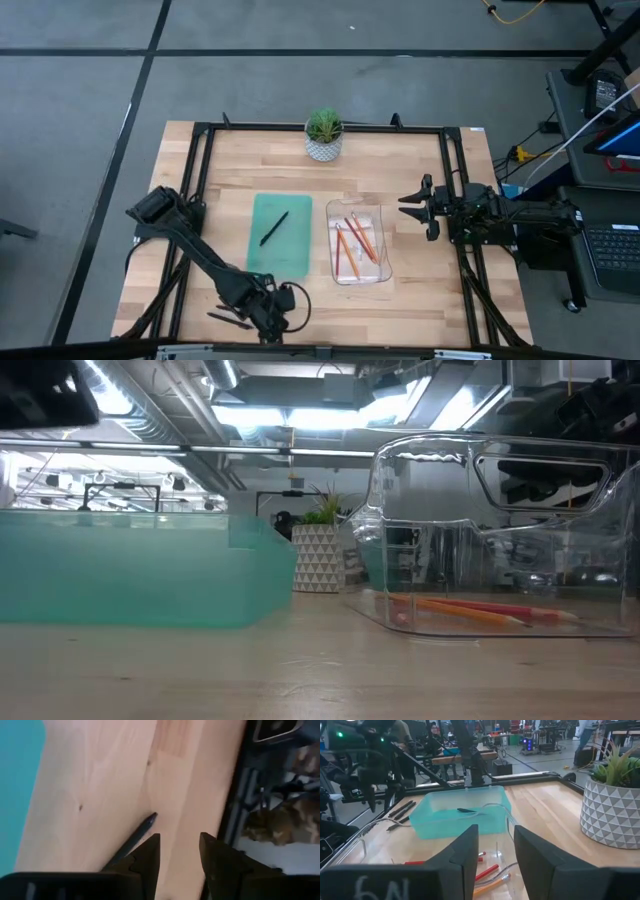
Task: Sort pens & pencils
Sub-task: Put the black pen into the blue bin
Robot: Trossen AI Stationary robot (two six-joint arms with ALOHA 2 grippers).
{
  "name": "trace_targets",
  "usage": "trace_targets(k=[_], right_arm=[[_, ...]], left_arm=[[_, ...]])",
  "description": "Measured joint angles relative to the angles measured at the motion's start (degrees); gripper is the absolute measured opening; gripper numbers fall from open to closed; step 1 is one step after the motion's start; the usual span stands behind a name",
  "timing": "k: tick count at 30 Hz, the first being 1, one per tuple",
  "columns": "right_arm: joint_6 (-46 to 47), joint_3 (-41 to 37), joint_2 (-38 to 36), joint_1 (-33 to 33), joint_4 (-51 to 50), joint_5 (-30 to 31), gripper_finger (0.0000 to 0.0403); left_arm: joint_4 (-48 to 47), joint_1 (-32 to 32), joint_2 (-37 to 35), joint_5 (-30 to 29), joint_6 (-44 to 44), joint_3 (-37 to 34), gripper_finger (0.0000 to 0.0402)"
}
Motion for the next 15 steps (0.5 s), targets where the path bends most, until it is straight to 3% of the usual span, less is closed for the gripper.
trace_targets(k=[15], right_arm=[[0.1,0.0,0.0,0.0,0.0,0.0,0.0126]], left_arm=[[-5.7,0.0,6.2,-0.3,4.6,0.0,0.013]])
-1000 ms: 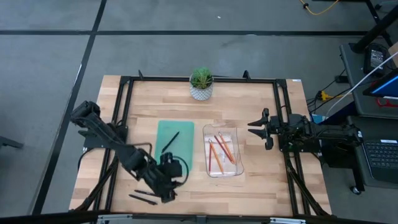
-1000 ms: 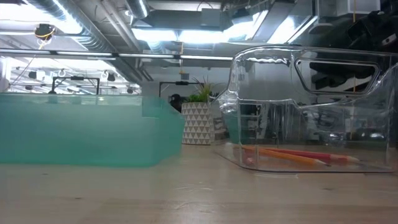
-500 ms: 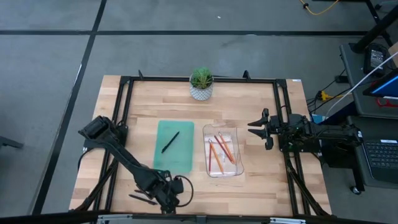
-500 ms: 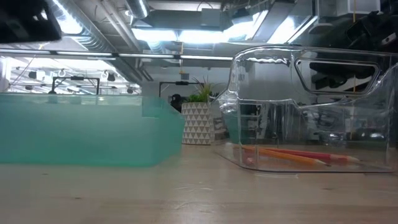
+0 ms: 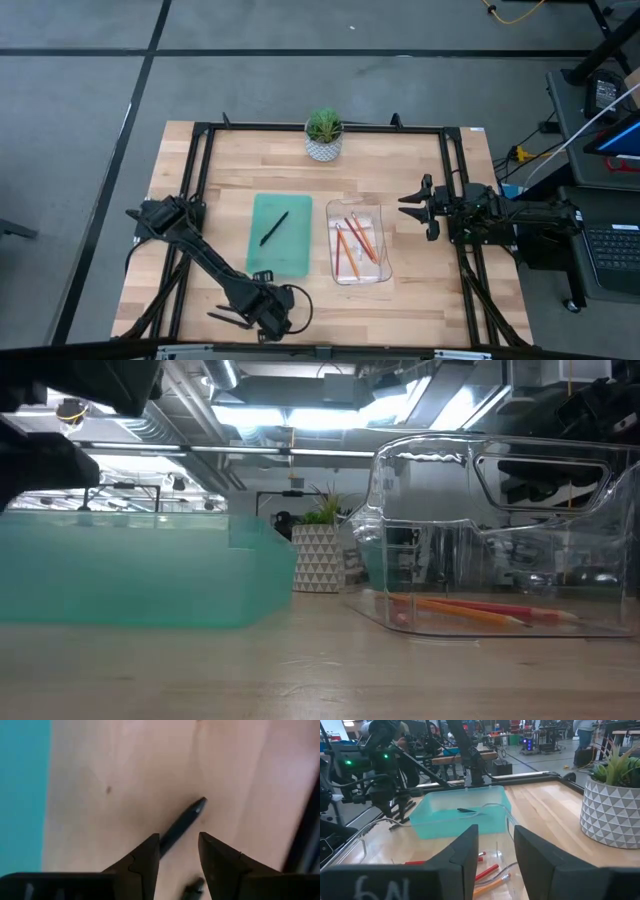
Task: Sort pens & pencils
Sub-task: Put the black pen into the blue bin
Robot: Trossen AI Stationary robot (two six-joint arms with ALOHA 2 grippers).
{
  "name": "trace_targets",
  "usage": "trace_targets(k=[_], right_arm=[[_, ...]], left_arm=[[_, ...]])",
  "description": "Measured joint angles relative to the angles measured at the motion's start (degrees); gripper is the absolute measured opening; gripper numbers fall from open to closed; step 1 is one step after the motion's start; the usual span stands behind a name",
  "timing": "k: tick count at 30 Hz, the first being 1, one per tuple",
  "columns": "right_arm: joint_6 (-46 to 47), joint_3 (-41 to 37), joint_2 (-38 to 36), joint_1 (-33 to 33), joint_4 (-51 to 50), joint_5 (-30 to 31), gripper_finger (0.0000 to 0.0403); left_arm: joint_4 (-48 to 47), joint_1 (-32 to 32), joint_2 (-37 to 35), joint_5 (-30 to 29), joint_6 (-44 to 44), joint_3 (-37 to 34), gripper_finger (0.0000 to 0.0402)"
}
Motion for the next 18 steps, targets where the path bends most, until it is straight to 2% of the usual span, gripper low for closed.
trace_targets(k=[10,18], right_arm=[[0.0,0.0,0.0,0.0,0.0,0.0,0.0126],[0.0,0.0,0.0,0.0,0.0,0.0,0.0126]], left_arm=[[-0.6,-0.3,1.7,-0.9,7.2,0.0,0.013],[-0.8,-0.3,4.1,-0.7,8.5,0.4,0.013]])
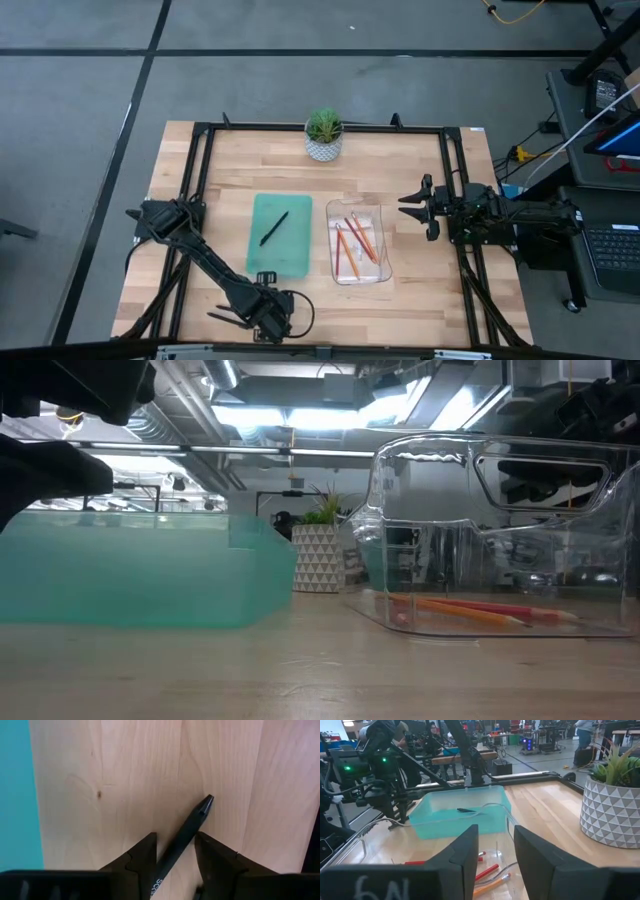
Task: Sort pens & pencils
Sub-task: Put the black pen into the blue bin
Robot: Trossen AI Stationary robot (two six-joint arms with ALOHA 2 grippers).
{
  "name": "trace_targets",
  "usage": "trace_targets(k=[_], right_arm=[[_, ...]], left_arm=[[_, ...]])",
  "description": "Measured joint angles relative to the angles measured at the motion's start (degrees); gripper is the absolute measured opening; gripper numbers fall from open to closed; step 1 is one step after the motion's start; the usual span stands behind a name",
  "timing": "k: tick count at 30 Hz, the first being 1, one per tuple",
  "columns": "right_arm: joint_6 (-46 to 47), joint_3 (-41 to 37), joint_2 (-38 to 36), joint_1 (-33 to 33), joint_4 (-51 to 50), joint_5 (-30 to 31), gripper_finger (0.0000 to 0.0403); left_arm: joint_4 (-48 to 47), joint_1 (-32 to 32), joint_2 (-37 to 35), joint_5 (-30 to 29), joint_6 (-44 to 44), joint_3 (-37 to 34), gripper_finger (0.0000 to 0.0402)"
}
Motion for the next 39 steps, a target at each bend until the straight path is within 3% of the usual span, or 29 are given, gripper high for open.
trace_targets(k=[5,13,24,32,39], right_arm=[[0.0,0.0,0.0,0.0,0.0,0.0,0.0126],[0.0,0.0,0.0,0.0,0.0,0.0,0.0126],[1.3,0.0,0.0,0.0,0.0,0.0,0.0127],[1.4,0.0,0.0,0.0,0.0,0.0,0.0127],[1.7,0.0,0.1,0.0,0.0,0.0,0.0127]], left_arm=[[0.1,0.0,0.1,-0.1,-1.3,0.0,0.0112],[0.7,0.0,0.1,-0.8,-1.1,-0.1,0.0017],[-0.5,0.0,0.1,-2.3,-3.1,0.5,0.0016],[-9.7,0.3,-0.9,-8.2,-4.1,6.7,0.0016],[-13.6,0.2,-1.0,-7.4,-4.3,11.7,0.0016]])
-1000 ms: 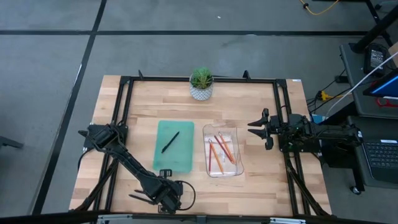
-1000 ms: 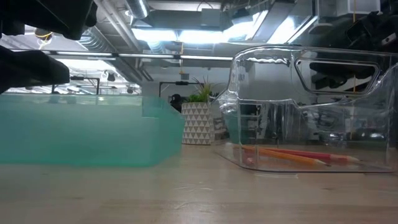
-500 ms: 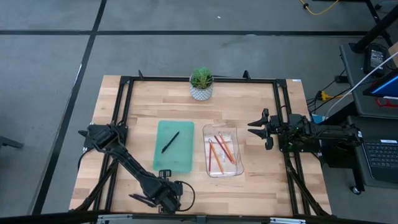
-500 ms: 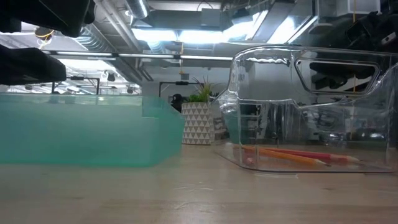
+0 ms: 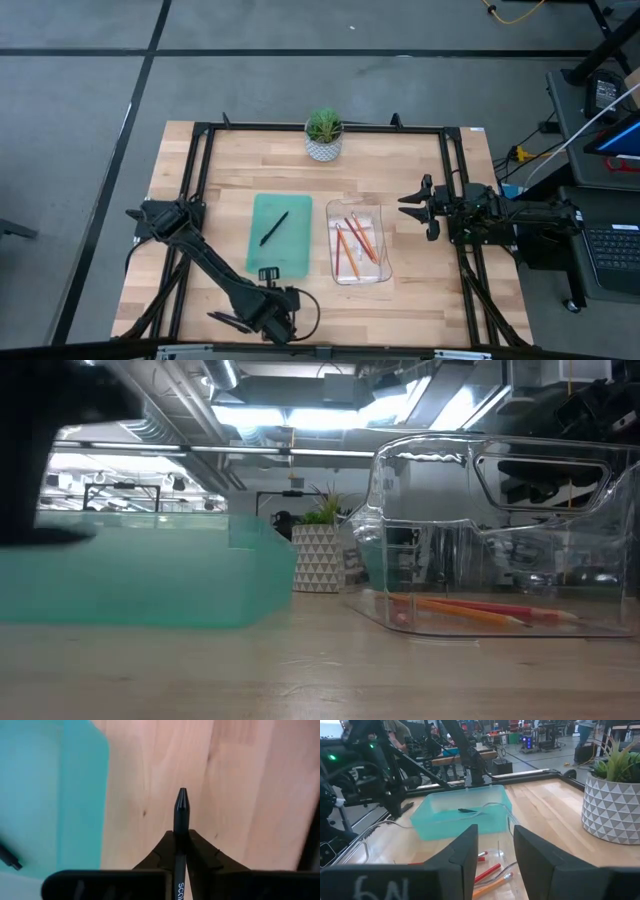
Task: Sort pens & pencils
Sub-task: Put the black pen into the blue bin
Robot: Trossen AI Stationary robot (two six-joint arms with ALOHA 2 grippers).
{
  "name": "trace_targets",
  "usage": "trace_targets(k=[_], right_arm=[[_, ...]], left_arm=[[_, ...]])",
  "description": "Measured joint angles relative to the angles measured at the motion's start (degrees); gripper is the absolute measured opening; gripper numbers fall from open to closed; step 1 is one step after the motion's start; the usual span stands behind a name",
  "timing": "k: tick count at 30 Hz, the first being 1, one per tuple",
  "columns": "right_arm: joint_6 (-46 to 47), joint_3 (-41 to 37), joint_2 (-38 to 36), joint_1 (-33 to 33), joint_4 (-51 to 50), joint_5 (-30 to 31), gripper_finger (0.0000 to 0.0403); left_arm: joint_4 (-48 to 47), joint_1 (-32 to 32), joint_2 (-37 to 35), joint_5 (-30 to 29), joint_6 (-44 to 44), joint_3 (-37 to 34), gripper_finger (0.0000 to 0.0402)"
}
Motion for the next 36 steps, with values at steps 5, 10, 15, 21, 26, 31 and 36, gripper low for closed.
trace_targets(k=[5,10,15,21,26,31,36], right_arm=[[0.0,0.0,0.0,0.0,0.0,0.0,0.0127],[1.4,0.0,0.0,0.0,0.0,0.0,0.0127],[2.8,0.0,0.0,0.0,0.0,0.0,0.0127],[3.1,0.0,0.0,0.0,0.0,0.0,0.0126],[4.4,0.0,0.0,0.0,0.0,0.0,0.0126],[4.4,0.0,0.0,0.0,0.2,0.0,0.0126],[4.4,0.0,0.0,0.0,0.2,0.0,0.0126]], left_arm=[[-4.7,0.8,0.0,0.3,-0.1,6.4,0.0016],[-15.3,4.5,-0.1,-3.3,1.7,15.8,0.0016],[-26.8,10.4,-0.3,-6.2,4.7,23.5,0.0016],[-29.7,18.9,-1.2,-5.7,10.5,24.9,0.0016],[-30.4,25.4,-1.6,-5.6,13.1,24.9,0.0016],[-31.0,29.4,-2.7,-5.3,12.0,24.9,0.0016],[-30.9,30.6,-3.3,-4.1,2.8,24.9,0.0016]])
